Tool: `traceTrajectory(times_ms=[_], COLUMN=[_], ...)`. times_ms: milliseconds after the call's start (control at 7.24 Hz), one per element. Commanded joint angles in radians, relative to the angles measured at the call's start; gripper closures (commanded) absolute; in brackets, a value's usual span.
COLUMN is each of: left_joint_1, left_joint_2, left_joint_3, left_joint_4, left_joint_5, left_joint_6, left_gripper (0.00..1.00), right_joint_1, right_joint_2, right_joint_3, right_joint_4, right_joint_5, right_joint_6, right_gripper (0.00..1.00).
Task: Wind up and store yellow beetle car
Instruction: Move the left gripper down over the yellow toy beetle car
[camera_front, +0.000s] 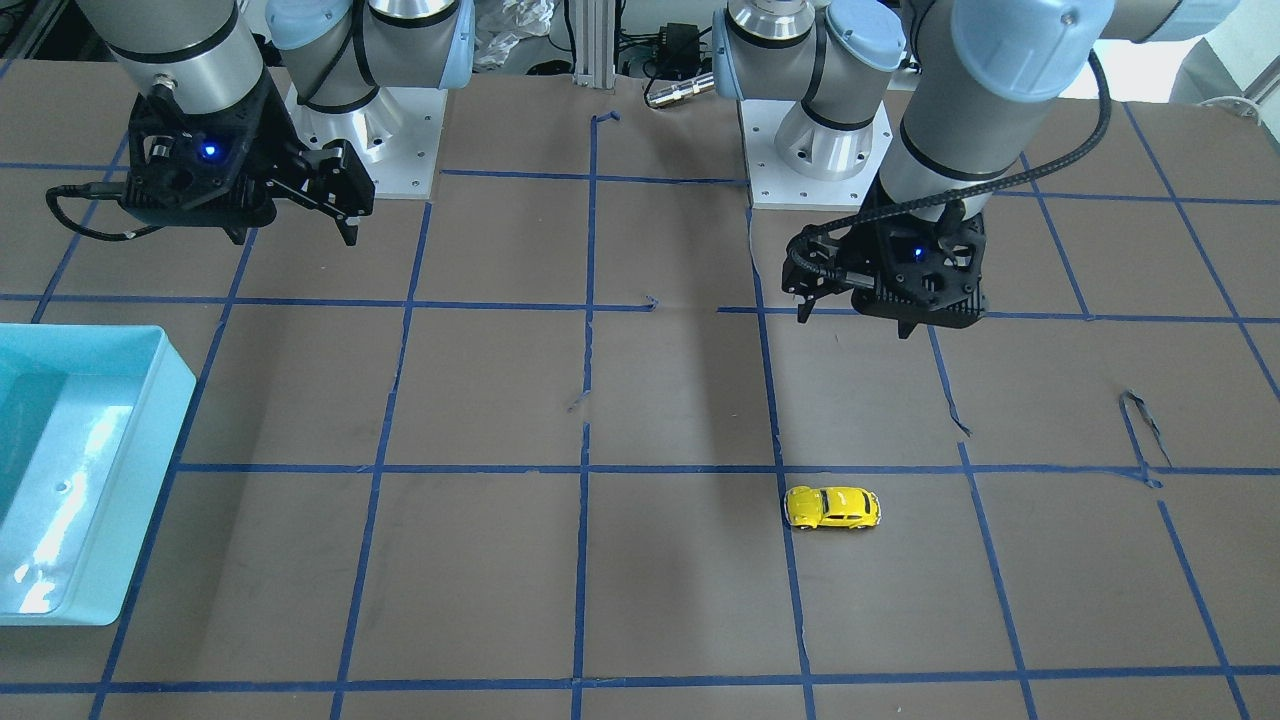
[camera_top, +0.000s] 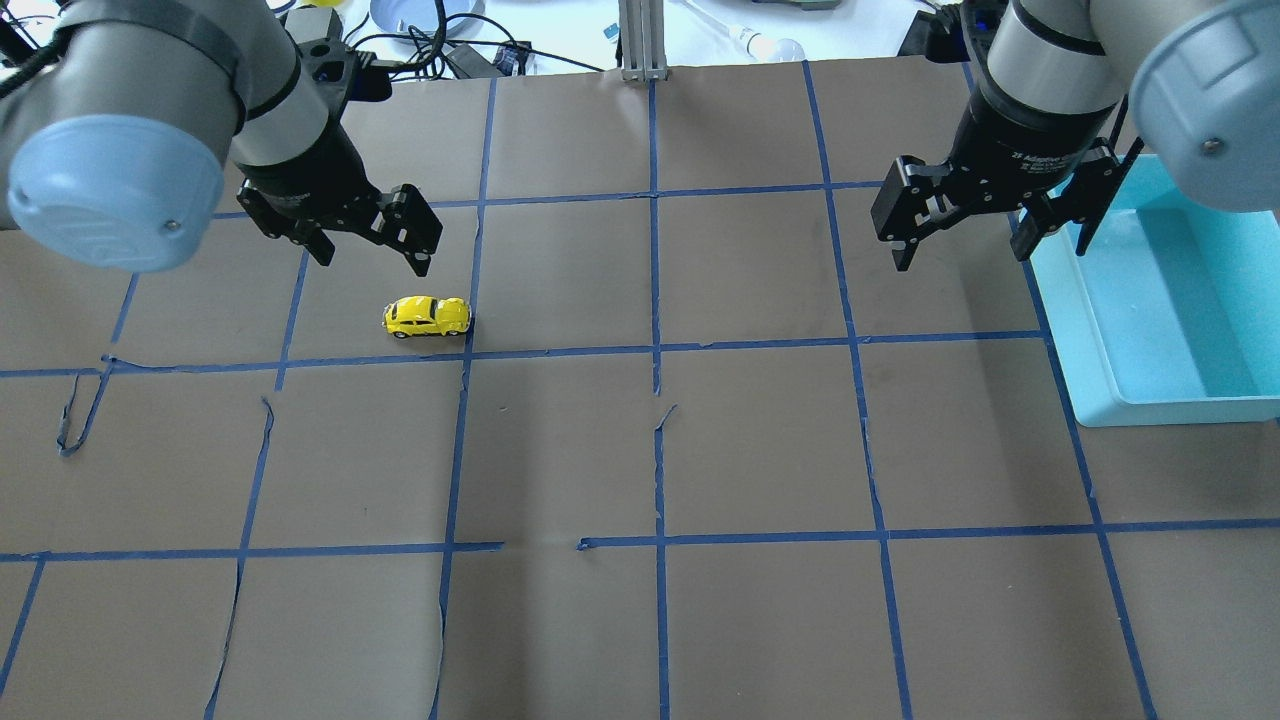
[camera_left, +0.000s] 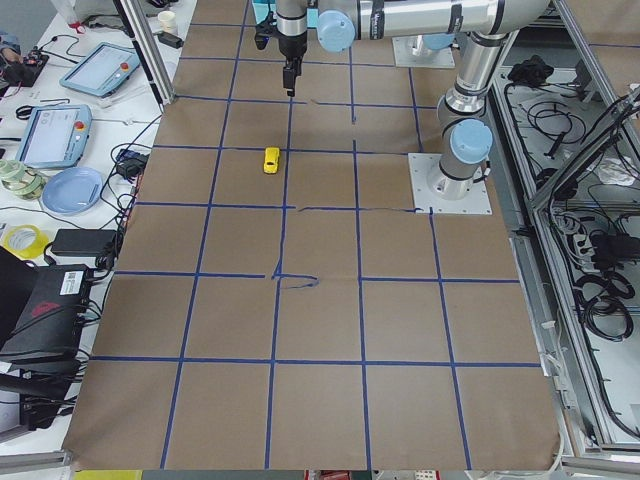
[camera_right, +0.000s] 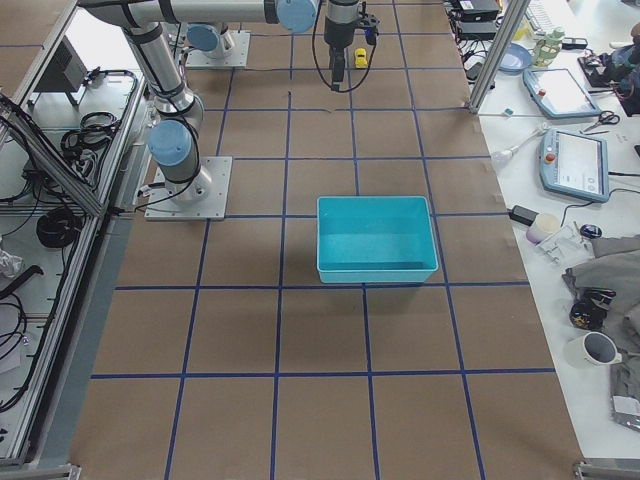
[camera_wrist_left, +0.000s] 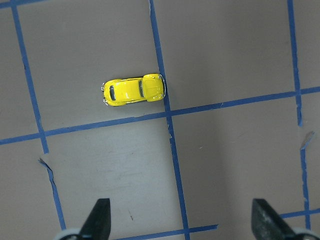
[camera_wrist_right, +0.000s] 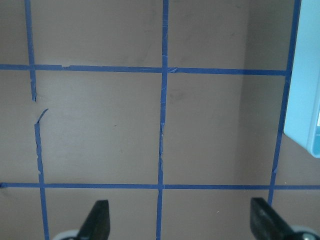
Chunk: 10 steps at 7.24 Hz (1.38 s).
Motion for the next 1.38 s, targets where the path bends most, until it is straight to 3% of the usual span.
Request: traceTrajectory(times_ms=[0,414,691,967,1243], left_joint_1=[0.001,0.001,0.001,0.002,0.004], left_joint_2=[-0.041,-0.102,-0.111,-0.127,-0.166], left_joint_3=[-0.083,-0.057,-0.057,-0.077,-0.080], left_joint_4=[0.111,0.164,0.258,0.269,0.270], left_joint_5=[0.000,0.000,0.014,0.098,0.092], left_joint_6=[0.118,0.165,0.409,0.689,0.935], left_gripper=[0.00,0.00,0.00,0.00,0.00], right_joint_1=[0.002,0.000,0.000,0.000,0.000], right_joint_2=[0.000,-0.002,-0.002,0.000,0.000], right_joint_3=[0.000,0.000,0.000,0.000,0.000], right_joint_4=[0.000,0.000,0.002,0.000,0.003], right_joint_5=[0.000,-0.002,0.000,0.000,-0.002], right_joint_6=[-0.001,-0.001,-0.001,-0.001,-0.004], right_gripper=[0.00,0.00,0.00,0.00,0.00])
